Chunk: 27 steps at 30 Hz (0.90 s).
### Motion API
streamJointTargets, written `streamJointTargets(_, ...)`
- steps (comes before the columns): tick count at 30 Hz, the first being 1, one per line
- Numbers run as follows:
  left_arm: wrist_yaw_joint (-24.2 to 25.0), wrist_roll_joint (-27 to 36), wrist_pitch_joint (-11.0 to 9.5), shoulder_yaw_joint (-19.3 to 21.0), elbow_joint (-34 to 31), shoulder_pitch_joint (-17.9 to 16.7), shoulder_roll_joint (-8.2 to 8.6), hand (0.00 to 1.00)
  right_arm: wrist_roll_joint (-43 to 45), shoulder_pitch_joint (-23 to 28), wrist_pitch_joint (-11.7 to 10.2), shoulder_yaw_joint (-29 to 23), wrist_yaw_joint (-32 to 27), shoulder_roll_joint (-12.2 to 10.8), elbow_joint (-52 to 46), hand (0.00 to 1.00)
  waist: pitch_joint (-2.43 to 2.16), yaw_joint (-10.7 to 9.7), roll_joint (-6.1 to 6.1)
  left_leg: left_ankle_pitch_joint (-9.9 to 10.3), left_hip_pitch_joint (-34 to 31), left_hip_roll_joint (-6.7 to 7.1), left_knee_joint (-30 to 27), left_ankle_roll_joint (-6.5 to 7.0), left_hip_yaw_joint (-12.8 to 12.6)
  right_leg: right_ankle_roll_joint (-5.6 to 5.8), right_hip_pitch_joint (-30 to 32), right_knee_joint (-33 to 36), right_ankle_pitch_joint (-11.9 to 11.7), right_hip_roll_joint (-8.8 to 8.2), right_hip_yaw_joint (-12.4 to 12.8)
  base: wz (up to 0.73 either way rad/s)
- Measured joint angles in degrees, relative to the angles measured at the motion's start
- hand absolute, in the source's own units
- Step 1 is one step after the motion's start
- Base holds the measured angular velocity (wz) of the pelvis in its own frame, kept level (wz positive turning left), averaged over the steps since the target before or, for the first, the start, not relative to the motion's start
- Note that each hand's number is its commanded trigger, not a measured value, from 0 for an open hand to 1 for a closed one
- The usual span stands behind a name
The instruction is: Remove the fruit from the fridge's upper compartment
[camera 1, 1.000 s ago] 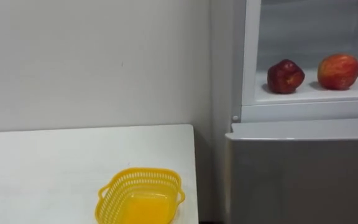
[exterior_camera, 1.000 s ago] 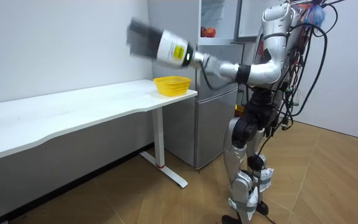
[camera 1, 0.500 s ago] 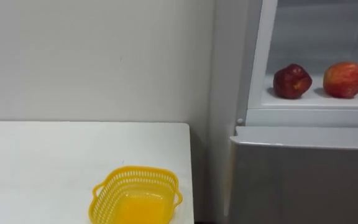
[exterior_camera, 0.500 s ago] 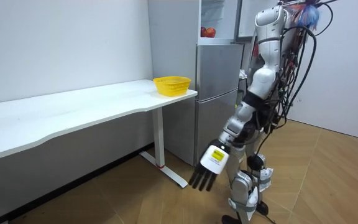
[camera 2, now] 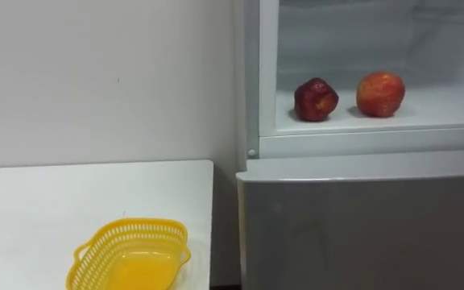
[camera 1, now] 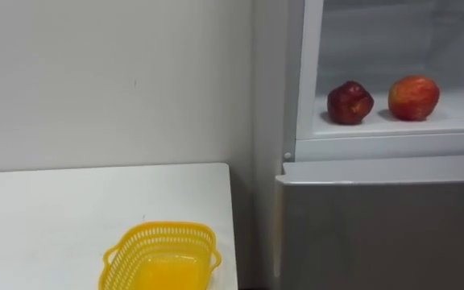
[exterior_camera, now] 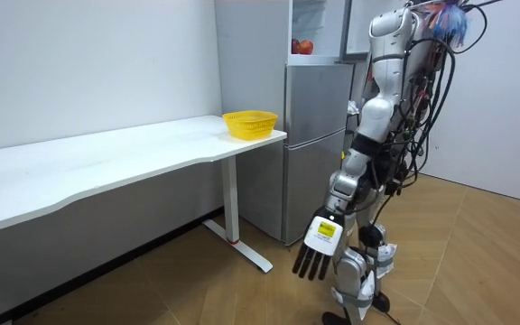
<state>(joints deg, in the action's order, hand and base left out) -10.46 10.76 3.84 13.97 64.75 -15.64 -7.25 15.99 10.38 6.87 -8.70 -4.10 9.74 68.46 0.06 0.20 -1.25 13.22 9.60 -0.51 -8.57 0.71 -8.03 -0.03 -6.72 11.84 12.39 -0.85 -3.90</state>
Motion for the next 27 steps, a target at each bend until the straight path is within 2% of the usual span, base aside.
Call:
streamJointTargets(5,-0.3,-7.6,-0.3,-2.9,-0.6,1.5,-0.01,0.00,-2.2,1.0,-2.0,-0.5,-4.9,-1.2,-10.7,0.00,-0.09,-0.4,-0.13,0.0,-0.2,-0.12,0.1,-0.01,-0.8,-0.04,0.8,0.0,0.0,0.18,0.9,-0.10)
streamJointTargets(8,-0.5,-8.8,-0.5,-7.0,-0.6,2.1,0.08,0.00,-4.4,3.8,-3.2,-0.3,-7.9,-2.9,-24.2,0.00,-0.33,-1.0,0.01,0.0,-0.5,-0.20,-0.1,0.00,-1.4,-0.04,1.7,0.0,-0.3,0.32,1.6,-0.11)
streamJointTargets(10,-0.6,-9.2,-1.3,-8.6,-3.0,1.4,0.59,0.00,-4.4,7.8,-3.8,0.7,-9.6,-4.7,-40.8,0.00,-0.38,-1.5,-0.04,0.0,-1.2,-0.25,-0.1,0.00,-2.1,0.01,2.8,0.3,-0.4,0.42,2.2,-0.14)
streamJointTargets(11,-0.6,-9.2,-2.1,-8.6,-3.2,1.0,0.70,0.00,-4.2,8.5,-4.6,0.7,-9.9,-5.2,-44.4,0.00,-0.36,-1.6,-0.05,0.0,-1.3,-0.27,-0.1,0.00,-2.3,0.00,3.0,0.4,-0.4,0.43,2.3,-0.16)
streamJointTargets(13,-0.6,-10.0,-3.8,-8.6,-2.9,0.8,0.65,0.00,-2.3,10.0,-7.4,1.1,-12.1,-5.8,-54.9,0.00,-0.39,-2.2,0.08,0.0,-1.1,-0.32,0.1,-0.01,-2.7,-0.01,2.9,0.1,-0.4,0.51,2.4,-0.07)
streamJointTargets(16,-0.6,-10.5,-5.9,-9.3,-2.7,0.5,0.20,0.00,0.6,10.3,-10.3,2.5,-15.1,-5.8,-61.8,0.00,-0.35,-2.9,0.76,0.0,-1.3,-0.41,0.2,-0.02,-2.9,-0.02,3.1,0.0,-0.4,0.70,3.0,-0.04)
streamJointTargets(19,-0.6,-11.5,-7.5,-10.9,-0.1,0.5,-0.46,0.00,5.2,10.3,-11.4,3.4,-17.4,-5.8,-68.9,0.00,-0.42,-2.6,0.74,0.1,-1.5,-0.64,0.4,-0.15,-4.3,-0.14,4.0,0.5,-0.6,1.13,4.4,-0.24)
streamJointTargets(21,-0.6,-11.7,-7.6,-11.0,1.0,0.4,-0.47,0.00,8.2,10.3,-12.9,3.9,-19.7,-5.8,-73.3,0.00,-0.56,-2.6,0.58,0.1,-1.8,-0.76,0.4,-0.22,-4.7,-0.18,4.8,1.0,-0.7,1.40,5.1,-0.19)
streamJointTargets(24,-0.4,-13.6,-7.9,-11.2,4.1,1.2,-0.66,0.00,11.9,10.1,-14.9,5.1,-22.2,-5.6,-79.9,0.00,-0.53,-2.4,0.59,0.2,-2.1,-0.93,0.4,-0.29,-5.1,-0.34,5.3,1.0,-0.9,1.66,5.5,-0.10)
streamJointTargets(27,-0.1,-13.7,-7.9,-13.2,6.5,1.6,-1.38,0.00,14.5,9.7,-17.0,7.2,-25.3,-5.4,-83.1,0.00,-0.48,-1.5,0.72,0.3,-1.8,-1.33,0.5,-0.58,-5.6,-0.52,4.6,0.9,-1.1,2.05,5.6,-0.08)
